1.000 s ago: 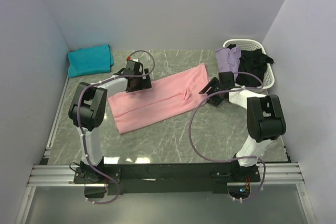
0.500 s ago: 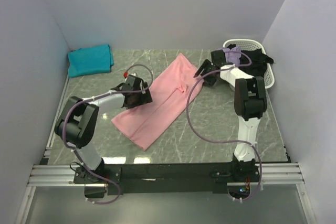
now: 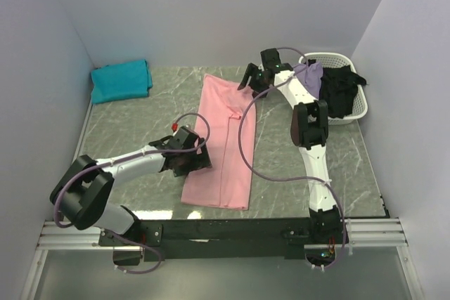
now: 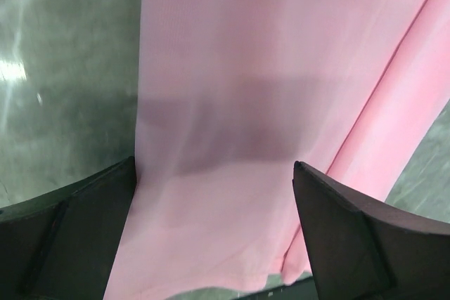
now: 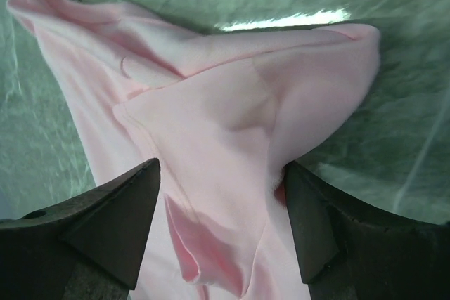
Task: Fold and stack the t-shirts
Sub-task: Fold the tshirt
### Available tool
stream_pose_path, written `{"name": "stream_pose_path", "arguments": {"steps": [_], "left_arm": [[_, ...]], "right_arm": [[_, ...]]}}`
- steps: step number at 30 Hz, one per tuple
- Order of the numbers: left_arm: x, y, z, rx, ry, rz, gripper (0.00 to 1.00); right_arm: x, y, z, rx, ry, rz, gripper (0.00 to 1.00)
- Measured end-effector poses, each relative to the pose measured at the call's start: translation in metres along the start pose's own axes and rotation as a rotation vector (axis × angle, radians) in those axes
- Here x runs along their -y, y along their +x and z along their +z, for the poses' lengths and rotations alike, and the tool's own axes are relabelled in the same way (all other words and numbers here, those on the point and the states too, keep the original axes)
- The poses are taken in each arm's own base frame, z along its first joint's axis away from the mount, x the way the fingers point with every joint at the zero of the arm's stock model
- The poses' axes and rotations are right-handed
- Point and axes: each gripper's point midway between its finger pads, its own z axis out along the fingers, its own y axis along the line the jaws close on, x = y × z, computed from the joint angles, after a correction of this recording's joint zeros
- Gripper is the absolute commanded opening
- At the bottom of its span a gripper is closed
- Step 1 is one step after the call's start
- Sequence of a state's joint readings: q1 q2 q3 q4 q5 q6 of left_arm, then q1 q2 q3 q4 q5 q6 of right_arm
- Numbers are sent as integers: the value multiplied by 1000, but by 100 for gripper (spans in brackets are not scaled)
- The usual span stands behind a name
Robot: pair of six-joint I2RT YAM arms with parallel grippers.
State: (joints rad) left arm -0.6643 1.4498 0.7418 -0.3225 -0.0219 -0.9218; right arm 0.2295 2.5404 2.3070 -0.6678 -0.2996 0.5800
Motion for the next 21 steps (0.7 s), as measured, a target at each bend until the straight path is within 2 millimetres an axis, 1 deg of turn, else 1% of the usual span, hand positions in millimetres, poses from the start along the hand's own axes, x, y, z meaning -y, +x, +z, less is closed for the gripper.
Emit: {"name": "stream_pose_path", "arguments": {"steps": [3,8,10,11,13,14,15,16,19,21], "left_arm": [[-1,11,-5,-20,-3,-10,99],[7,24,-8,-45,10,-19,99],[8,30,-10,-52,-6,-2,100],[8,31,-12,-54,-18,6,100],[11,23,-18,-32,-45,19,99],[15,16,-22,-11,-52,25,99],[20,7,-26,17,-55,31,99],[24,-2,-30,43,-55,33,99],[40,-26,-44,120,-44,45,99],[45,-36,-51,153,-42,49,99]], "right_arm": [[-7,9,2,-24,-29,-38,81],[-5,15,5,-46,-55,-90,81],[-8,12,0,-26,-62,-115,82],[-6,15,-6,-18,-59,-127,82],[-2,21,-21,-11,-39,-140,82],[-1,23,-30,-4,-29,-146,82],[-3,24,-43,10,-22,-156,82],[-5,23,-52,22,-21,-165,82],[-29,8,-84,95,-66,-211,79],[-42,2,-96,126,-93,-241,78]]}}
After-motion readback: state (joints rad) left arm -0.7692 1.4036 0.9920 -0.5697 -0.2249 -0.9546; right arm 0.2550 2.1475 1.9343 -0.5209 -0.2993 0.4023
